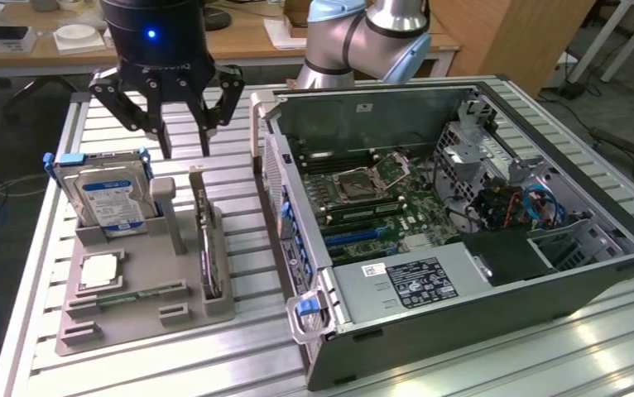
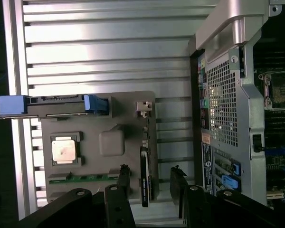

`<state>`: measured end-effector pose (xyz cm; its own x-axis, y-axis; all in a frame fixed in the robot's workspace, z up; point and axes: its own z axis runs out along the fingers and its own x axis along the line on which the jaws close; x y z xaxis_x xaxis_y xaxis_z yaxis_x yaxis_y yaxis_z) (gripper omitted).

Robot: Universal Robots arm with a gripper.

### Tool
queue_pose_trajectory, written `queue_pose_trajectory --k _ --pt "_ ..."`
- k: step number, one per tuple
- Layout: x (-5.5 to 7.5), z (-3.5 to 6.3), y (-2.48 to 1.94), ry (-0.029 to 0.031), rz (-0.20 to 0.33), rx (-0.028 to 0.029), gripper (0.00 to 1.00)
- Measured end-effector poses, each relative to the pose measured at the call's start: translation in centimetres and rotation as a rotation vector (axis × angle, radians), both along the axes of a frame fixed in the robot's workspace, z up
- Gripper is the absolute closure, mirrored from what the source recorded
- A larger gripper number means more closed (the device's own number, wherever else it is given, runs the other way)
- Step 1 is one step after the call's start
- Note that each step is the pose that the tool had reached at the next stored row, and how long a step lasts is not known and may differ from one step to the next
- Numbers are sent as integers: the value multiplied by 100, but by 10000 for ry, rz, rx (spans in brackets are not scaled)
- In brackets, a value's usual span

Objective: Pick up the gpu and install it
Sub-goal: 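Pick up the gpu and move the gpu toward the slot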

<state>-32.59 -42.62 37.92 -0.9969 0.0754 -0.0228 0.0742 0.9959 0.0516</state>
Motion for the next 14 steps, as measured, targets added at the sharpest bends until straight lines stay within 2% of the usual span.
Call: queue_pose_trajectory --k 14 --pt "0 -54 -17 -1 0 37 53"
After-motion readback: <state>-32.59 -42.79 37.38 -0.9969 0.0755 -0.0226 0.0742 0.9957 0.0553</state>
